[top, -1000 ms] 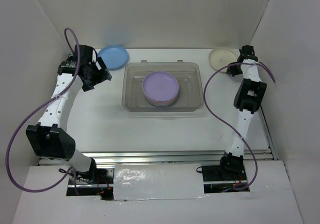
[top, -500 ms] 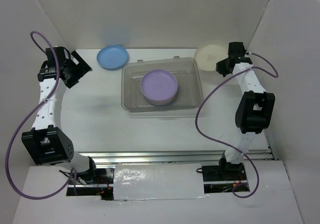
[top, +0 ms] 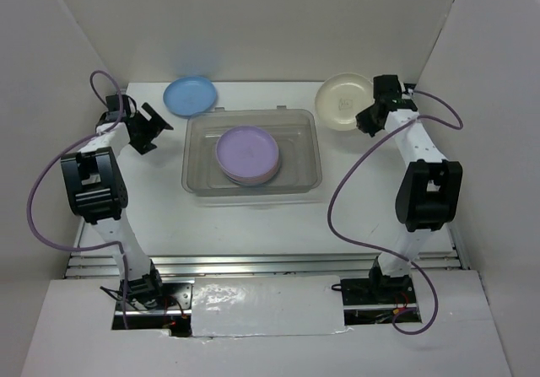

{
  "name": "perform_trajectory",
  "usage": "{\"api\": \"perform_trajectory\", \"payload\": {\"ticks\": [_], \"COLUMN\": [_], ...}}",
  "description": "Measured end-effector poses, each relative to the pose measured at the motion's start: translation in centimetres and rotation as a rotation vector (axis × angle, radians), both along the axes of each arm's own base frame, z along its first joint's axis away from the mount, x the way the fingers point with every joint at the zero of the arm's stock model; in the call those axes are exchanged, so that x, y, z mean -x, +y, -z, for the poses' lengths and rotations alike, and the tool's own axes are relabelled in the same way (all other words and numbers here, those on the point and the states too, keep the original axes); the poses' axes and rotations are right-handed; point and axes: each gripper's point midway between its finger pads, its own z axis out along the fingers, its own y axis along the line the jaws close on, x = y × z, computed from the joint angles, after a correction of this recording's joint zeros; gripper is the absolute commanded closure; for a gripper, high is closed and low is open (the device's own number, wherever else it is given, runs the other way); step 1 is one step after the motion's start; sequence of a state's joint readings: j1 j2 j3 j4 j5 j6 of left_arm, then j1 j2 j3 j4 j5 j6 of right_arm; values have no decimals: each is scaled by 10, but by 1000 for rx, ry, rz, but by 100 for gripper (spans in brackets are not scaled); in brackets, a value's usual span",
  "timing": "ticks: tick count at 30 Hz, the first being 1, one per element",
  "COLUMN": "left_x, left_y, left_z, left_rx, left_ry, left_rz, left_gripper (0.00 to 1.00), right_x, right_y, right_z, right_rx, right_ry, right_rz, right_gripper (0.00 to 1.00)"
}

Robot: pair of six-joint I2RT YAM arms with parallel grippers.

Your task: Place the plates into the plastic bin on the countertop

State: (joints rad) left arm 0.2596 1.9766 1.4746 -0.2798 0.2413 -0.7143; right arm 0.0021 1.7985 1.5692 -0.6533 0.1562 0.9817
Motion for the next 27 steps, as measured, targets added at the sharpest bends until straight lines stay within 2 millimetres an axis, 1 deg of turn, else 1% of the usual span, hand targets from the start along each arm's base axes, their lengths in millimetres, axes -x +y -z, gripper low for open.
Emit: {"api": "perform_trajectory", "payload": {"ticks": [2, 5, 7, 9, 11, 12, 14, 15, 16, 18, 19, 20, 23, 27], "left_x": [8, 14, 14, 15, 19, 20, 22, 21, 18, 13, 10, 6, -9, -29], "left_y": [-7, -12, -10, -3, 5, 9, 16, 20, 23, 28, 30, 32, 36, 39], "left_z": [4, -6, -18, -34, -51, -58, -73, -80, -86, -93, -94, -95, -88, -65], "left_rx": [3, -3, -13, -34, -68, -85, -111, -124, -137, -152, -161, -163, -153, -119], "left_ry": [9, -10, -37, -68, -100, -113, -135, -144, -157, -168, -168, -171, -166, -138], "left_rz": [10, 19, 15, 1, -16, -22, -38, -39, -40, -40, -34, -32, -13, 28], "left_gripper": [1, 1, 1, 1, 1, 1, 1, 1, 1, 1, 1, 1, 1, 1], "right_x": [5, 13, 13, 12, 9, 8, 3, -1, -4, -5, -3, -1, 10, 29], "right_y": [-13, -46, -68, -84, -91, -87, -70, -56, -38, 2, 29, 48, 114, 191], "right_z": [11, 20, 17, 10, 4, 1, -8, -13, -19, -31, -36, -39, -44, -36], "right_rx": [-19, -18, -12, -18, -22, -24, -27, -34, -47, -81, -105, -122, -175, -248], "right_ry": [18, 43, 37, 17, -5, -12, -27, -42, -60, -86, -94, -99, -103, -62], "right_rz": [30, 117, 171, 200, 205, 188, 131, 91, 39, -76, -147, -200, -377, -581], "right_gripper": [100, 100, 100, 100, 100, 100, 100, 100, 100, 100, 100, 100, 100, 100]}}
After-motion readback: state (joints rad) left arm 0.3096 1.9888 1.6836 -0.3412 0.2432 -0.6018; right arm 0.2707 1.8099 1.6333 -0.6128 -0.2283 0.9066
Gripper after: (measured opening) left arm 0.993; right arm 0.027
